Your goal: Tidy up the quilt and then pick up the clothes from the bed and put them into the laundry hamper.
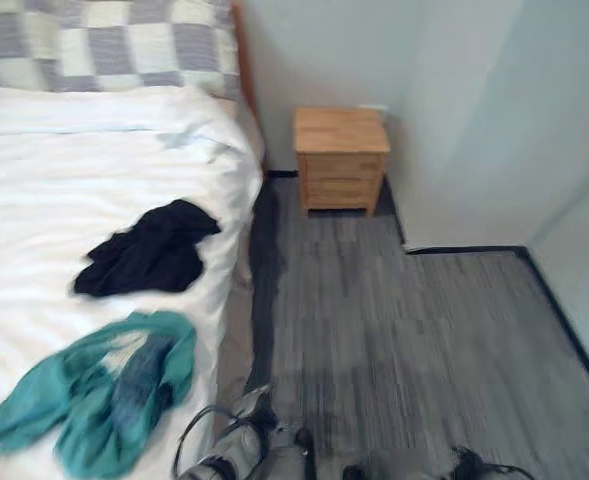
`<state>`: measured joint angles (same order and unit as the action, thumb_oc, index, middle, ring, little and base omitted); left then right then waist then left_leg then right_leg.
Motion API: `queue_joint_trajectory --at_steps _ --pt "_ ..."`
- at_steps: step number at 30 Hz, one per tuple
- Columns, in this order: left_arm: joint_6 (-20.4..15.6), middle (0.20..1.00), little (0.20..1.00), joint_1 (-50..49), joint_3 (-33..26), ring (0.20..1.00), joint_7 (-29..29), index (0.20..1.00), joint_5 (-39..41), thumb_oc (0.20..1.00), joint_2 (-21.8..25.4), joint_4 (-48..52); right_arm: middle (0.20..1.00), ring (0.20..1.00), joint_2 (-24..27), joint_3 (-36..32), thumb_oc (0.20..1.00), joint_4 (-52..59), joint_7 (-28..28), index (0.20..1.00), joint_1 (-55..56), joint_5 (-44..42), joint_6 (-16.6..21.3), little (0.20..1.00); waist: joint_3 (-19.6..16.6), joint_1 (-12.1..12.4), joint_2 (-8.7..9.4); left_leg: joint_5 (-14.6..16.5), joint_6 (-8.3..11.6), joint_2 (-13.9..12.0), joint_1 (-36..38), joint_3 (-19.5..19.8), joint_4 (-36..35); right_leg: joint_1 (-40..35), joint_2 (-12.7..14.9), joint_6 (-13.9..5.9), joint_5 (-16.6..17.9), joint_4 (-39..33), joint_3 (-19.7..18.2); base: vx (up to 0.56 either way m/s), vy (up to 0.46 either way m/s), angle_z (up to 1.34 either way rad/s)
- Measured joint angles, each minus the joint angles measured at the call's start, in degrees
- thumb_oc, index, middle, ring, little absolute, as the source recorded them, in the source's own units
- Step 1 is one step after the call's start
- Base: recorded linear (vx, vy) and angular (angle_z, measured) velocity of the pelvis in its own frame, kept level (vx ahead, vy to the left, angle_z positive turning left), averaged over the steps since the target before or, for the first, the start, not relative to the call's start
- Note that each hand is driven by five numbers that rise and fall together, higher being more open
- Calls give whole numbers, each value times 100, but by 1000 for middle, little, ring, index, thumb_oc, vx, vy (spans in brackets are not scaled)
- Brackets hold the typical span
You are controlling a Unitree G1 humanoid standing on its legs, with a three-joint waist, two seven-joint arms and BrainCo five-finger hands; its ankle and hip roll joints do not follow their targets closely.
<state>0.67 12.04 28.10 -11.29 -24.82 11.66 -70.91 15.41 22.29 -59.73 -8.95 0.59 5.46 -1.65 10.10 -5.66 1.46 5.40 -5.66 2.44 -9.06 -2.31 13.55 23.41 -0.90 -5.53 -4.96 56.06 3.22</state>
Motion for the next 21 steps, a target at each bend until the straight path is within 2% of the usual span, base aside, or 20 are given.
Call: queue_joint_trajectory --at_steps 1,2,3,4,5,6,8,9,10,11,12,13,14,15,16,17,18,19,20,21 --pt "-9 1000 1000 -3 6 1000 -16 1000 0 1000 -5 19 1000 1000 -23 -155 1000 -12 19 1000 41 -181 -28 1000 -8 -45 1 -12 2 151 195 114 -231 182 9 -93 -175 -262 -117 492 -39 93" --pt "-50 1000 1000 84 -58 1000 -23 1000 -6 1000 4 40 1000 1000 -185 -645 1000 -122 -8 1000 -48 -601 22 1000 45 -52 0 -163 -26 280 503 379 -621 141 -87 -72 -287 -1402 -573 493 -38 87" --pt "-24 1000 1000 135 -59 1000 -19 1000 -5 1000 -2 -47 1000 1000 -235 -735 1000 -239 -8 1000 -123 -731 39 1000 103 -56 -21 -241 -10 340 713 485 -852 -34 -124 -72 -285 -2124 -716 466 -30 94" --pt "-12 1000 1000 167 -56 1000 -12 1000 -16 1000 6 -101 1000 1000 -264 -799 1000 -293 -1 1000 -95 -862 42 1000 161 -114 -56 -109 50 429 861 618 -1010 -73 -139 -67 -286 -2642 -797 351 -8 72" --pt "-12 1000 1000 156 -52 1000 10 1000 -33 1000 68 -116 1000 1000 -292 -859 1000 -301 10 1000 -198 -1043 100 1000 171 -63 -66 -119 108 466 958 658 -1186 -120 -135 -85 -267 -3321 -806 763 29 66" --pt "-66 1000 1000 118 17 1000 104 1000 -132 1000 156 -197 1000 1000 -309 -964 1000 -344 9 1000 -278 -1148 159 1000 183 -65 -86 -63 30 463 1287 485 -1551 -188 -40 -42 -17 -4705 -440 604 35 39" --pt "-62 1000 1000 -82 93 1000 246 1000 -247 1000 102 -223 1000 1000 -358 -1072 1000 -458 9 1000 -591 -1231 154 1000 253 -46 -92 36 -74 496 1678 235 -1815 -162 20 -7 234 -5635 324 649 -21 -32" --pt "-52 1000 1000 -226 90 1000 271 1000 -308 1000 46 -215 1000 1000 -355 -1076 1000 -444 13 1000 -670 -1233 149 1000 305 -47 -136 198 -38 495 1894 113 -1814 -136 9 69 426 -5737 550 791 -119 -52" --pt "-34 1000 1000 -562 200 1000 325 1000 -389 1000 -9 -18 1000 1000 -414 -1203 1000 -478 10 1000 -589 -1248 205 1000 348 -9 -184 656 462 489 2104 -53 -986 -215 31 615 256 -4549 605 709 -167 -19" --pt "-66 1000 1000 -569 111 1000 288 1000 -423 1000 70 55 1000 1000 -420 -1318 1000 -651 9 1000 -474 -1257 222 1000 338 -45 -105 790 711 525 1927 -232 -146 -302 128 696 318 -4332 574 442 -172 50" --pt "-123 1000 1000 -637 -86 1000 299 1000 -471 1000 74 174 1000 1000 -354 -1357 1000 -906 47 1000 -382 -1216 206 1000 293 -21 -76 492 984 472 1081 -405 2138 -637 203 954 451 -4179 630 400 -109 63" --pt "-191 1000 1000 -541 -118 1000 251 1000 -436 1000 61 193 1000 1000 -275 -1249 1000 -1000 55 1000 -349 -1206 168 1000 305 62 -18 -70 895 369 549 -460 3211 -825 268 1140 642 -4299 435 429 11 23" --pt "-241 1000 1000 -388 -212 1000 224 1000 -272 1000 64 349 1000 1000 -159 -1209 1000 -1255 29 1000 -439 -1152 46 1000 302 461 -67 27 754 118 -291 -506 4191 -1082 129 1191 560 -4509 248 303 60 -45" --pt "-256 1000 1000 -266 -187 1000 242 1000 -236 1000 123 367 1000 1000 -157 -1160 1000 -1317 27 1000 -559 -1077 11 1000 310 573 -69 88 814 28 -555 -551 4076 -1298 62 1173 595 -4718 131 638 196 -85" --pt "-235 1000 1000 -175 -165 1000 222 1000 -217 1000 224 381 1000 1000 -156 -1023 1000 -1310 14 1000 -793 -980 0 1000 379 595 40 109 858 -132 -787 -448 3360 -1769 -70 1075 622 -5199 -52 640 227 -97" --pt "-182 1000 1000 -198 -206 1000 211 1000 -222 1000 284 420 1000 1000 -171 -927 1000 -1205 8 1000 -921 -976 44 1000 406 673 90 104 854 -301 -748 -469 2299 -2226 -158 951 559 -5615 -260 873 296 -104" --pt "-143 1000 1000 -199 -283 1000 196 1000 -221 1000 290 424 1000 1000 -174 -865 1000 -1185 4 1000 -992 -943 59 1000 389 729 107 54 826 -350 -596 -512 1245 -2489 -189 868 561 -5862 -384 427 155 -97" --pt "-128 1000 1000 -240 -380 1000 184 1000 -221 1000 290 394 1000 1000 -162 -817 1000 -1108 -5 1000 -1014 -900 57 1000 396 745 141 -124 827 -346 -454 -488 294 -2689 -190 872 641 -6027 -386 602 156 -61" --pt "-104 1000 1000 -178 -443 1000 140 1000 -221 1000 282 469 1000 1000 -90 -836 1000 -1053 -18 1000 -1018 -792 88 1000 415 684 100 -725 890 -413 -442 -587 -1113 -3020 -275 822 426 -6089 -222 780 230 -38" --pt "-97 1000 1000 -184 -512 1000 114 1000 -225 1000 250 453 1000 1000 -70 -837 1000 -1087 -47 1000 -939 -785 76 1000 407 694 131 -901 815 -448 -492 -898 -1283 -3301 -259 835 173 -6072 -92 775 228 -8"
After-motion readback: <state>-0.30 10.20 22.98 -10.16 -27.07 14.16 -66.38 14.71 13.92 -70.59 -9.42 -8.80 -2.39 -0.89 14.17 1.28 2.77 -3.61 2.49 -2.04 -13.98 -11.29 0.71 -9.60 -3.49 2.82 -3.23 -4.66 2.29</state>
